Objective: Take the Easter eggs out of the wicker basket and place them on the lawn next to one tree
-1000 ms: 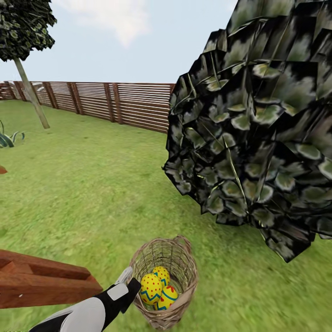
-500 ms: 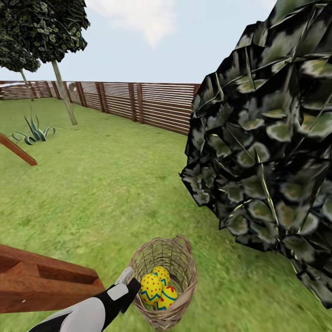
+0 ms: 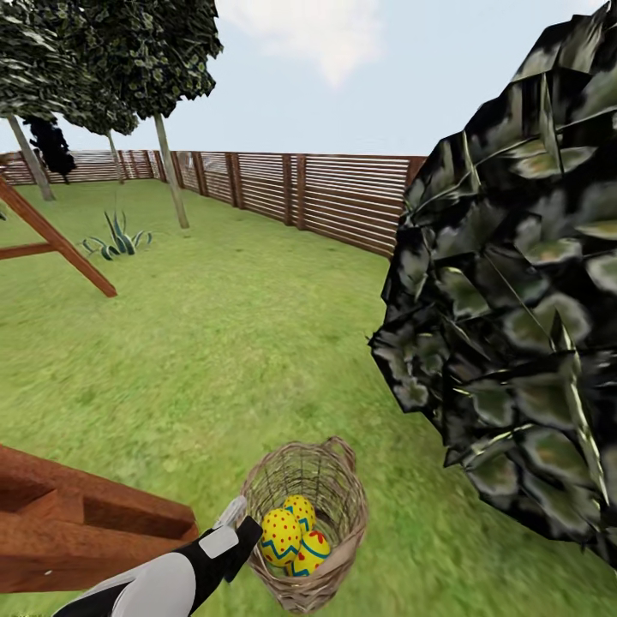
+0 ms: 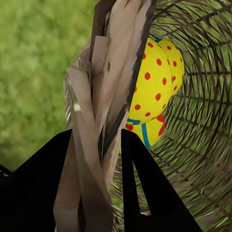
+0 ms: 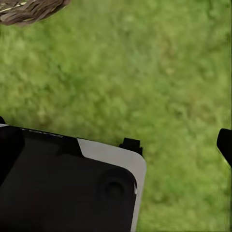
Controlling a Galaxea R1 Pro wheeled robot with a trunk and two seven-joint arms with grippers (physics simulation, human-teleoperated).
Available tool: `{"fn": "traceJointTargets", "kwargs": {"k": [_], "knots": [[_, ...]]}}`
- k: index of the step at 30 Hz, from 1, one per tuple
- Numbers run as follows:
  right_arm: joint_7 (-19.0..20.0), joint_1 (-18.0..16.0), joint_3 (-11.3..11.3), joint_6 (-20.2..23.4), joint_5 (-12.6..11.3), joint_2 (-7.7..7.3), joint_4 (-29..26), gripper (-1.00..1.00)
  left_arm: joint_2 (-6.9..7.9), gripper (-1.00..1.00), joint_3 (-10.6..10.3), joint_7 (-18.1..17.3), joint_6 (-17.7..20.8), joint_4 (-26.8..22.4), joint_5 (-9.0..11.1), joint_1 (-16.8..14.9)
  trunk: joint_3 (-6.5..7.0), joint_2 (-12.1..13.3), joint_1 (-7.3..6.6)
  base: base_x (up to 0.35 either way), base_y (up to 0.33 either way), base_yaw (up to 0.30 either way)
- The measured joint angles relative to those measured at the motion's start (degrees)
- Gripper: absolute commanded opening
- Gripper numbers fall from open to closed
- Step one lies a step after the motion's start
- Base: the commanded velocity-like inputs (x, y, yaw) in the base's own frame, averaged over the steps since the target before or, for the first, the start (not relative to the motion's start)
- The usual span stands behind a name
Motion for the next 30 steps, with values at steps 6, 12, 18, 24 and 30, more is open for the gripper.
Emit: {"fn": "traceJointTargets", "kwargs": {"k": [6,12,18,24,30], "knots": [[0.0,0.0,0.0,0.0,0.0,-0.01,0.0,1.00,0.07,-1.00,0.0,0.0,0.0,0.0,0.0,0.0,0.00,0.0,0.00,0.324,-0.119,0.292],[0.0,0.0,0.0,0.0,0.0,0.04,0.0,1.00,0.08,-1.00,0.0,0.0,0.0,0.0,0.0,0.0,0.00,0.0,0.00,0.324,-0.119,0.292],[0.0,0.0,0.0,0.0,0.1,0.03,0.0,1.00,0.08,-1.00,0.0,0.0,0.0,0.0,0.0,0.0,0.00,0.0,0.00,0.324,-0.117,0.292],[0.0,0.0,0.0,0.0,0.3,0.04,0.0,1.00,0.08,-1.00,0.0,0.0,0.0,0.0,0.0,0.0,0.00,0.0,0.00,0.324,-0.112,0.292],[0.0,0.0,0.0,-0.1,0.3,-0.03,0.0,1.00,0.07,-1.00,0.0,0.0,0.0,0.0,0.0,0.0,0.00,0.0,0.00,0.325,-0.111,0.146]]}}
